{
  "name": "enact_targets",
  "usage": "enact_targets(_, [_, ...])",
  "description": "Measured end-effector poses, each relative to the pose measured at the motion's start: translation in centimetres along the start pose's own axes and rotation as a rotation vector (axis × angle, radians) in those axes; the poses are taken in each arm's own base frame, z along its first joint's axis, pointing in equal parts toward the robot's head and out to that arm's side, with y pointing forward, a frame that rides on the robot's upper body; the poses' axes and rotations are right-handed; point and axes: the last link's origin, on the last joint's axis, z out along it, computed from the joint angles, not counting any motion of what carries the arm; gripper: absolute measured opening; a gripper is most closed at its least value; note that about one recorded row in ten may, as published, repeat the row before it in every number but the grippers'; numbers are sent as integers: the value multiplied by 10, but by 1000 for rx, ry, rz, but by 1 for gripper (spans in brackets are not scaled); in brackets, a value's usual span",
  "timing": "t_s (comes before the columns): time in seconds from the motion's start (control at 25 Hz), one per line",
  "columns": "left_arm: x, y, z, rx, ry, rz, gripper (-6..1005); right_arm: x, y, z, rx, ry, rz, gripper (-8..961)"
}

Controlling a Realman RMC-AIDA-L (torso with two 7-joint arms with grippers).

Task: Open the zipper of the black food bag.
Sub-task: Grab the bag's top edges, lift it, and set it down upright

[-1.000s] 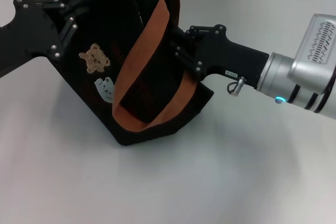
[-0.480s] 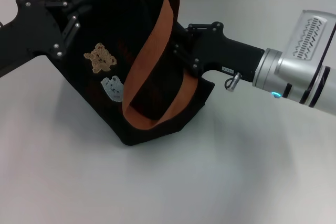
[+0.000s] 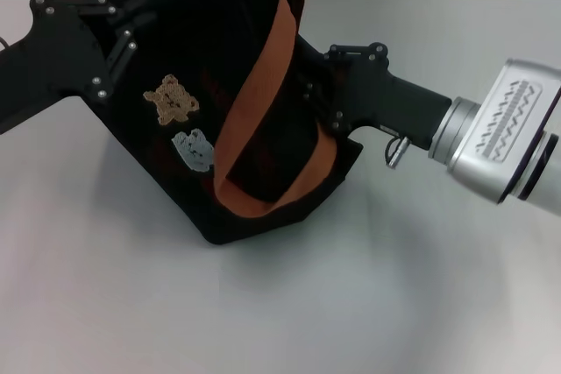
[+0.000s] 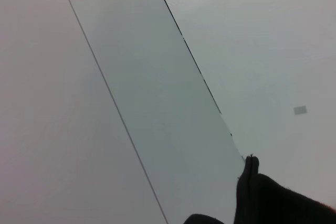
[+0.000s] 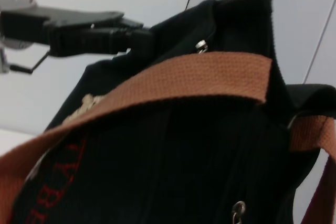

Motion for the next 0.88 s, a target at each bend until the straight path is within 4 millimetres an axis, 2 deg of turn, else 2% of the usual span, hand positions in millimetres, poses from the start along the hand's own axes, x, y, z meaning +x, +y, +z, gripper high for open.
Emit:
enact_targets(0.52, [2,6,2,-27,26,-21,64,-4,16,11,122,3,-202,224])
enact_targets(0.88, [3,7,3,-33,35,-25,65,-3,24,7,215,40,-342,223])
